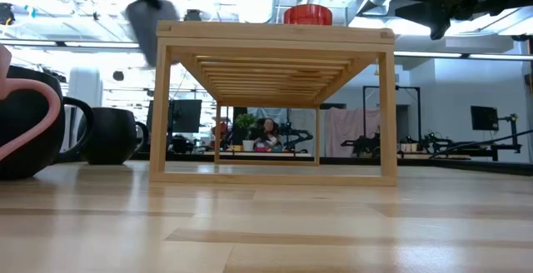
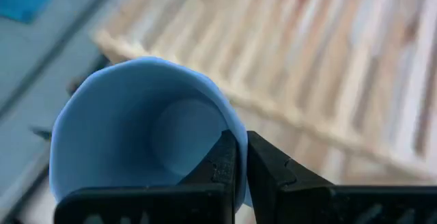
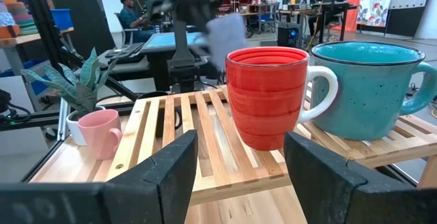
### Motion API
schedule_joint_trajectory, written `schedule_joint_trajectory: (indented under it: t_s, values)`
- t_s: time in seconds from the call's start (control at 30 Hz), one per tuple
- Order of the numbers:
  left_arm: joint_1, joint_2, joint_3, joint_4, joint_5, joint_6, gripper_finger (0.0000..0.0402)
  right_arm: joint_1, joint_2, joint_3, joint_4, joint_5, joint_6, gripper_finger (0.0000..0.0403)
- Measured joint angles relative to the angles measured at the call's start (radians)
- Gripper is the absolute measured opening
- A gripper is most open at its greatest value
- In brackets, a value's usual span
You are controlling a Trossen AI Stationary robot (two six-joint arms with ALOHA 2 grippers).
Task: Place coffee mugs
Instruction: Put the light blue mug on the shelf
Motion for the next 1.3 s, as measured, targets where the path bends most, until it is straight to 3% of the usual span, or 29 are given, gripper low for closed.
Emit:
schedule_joint_trajectory:
  t_s: [0.3, 0.6, 0.93, 1.2, 1.3]
  values:
    - [0.179, 0.32, 0.315, 0.002, 0.082, 0.253, 0.0001, 0.0, 0.0, 0.0, 0.0, 0.0, 0.002, 0.0244]
    - [0.25, 0.574, 0.524, -0.005, 0.112, 0.373, 0.0001, 0.0, 0.0, 0.0, 0.0, 0.0, 0.008, 0.0244]
    - [0.334, 0.629, 0.548, -0.033, 0.114, 0.394, 0.0, 0.0, 0.0, 0.0, -0.003, -0.001, 0.025, 0.0244]
    - [0.418, 0.626, 0.547, -0.016, 0.286, 0.393, 0.0, 0.0, 0.0, 0.0, -0.003, -0.001, 0.026, 0.0244]
    - [0.434, 0.627, 0.547, -0.006, 0.304, 0.392, 0.0, 0.0, 0.0, 0.0, -0.003, -0.001, 0.028, 0.0244]
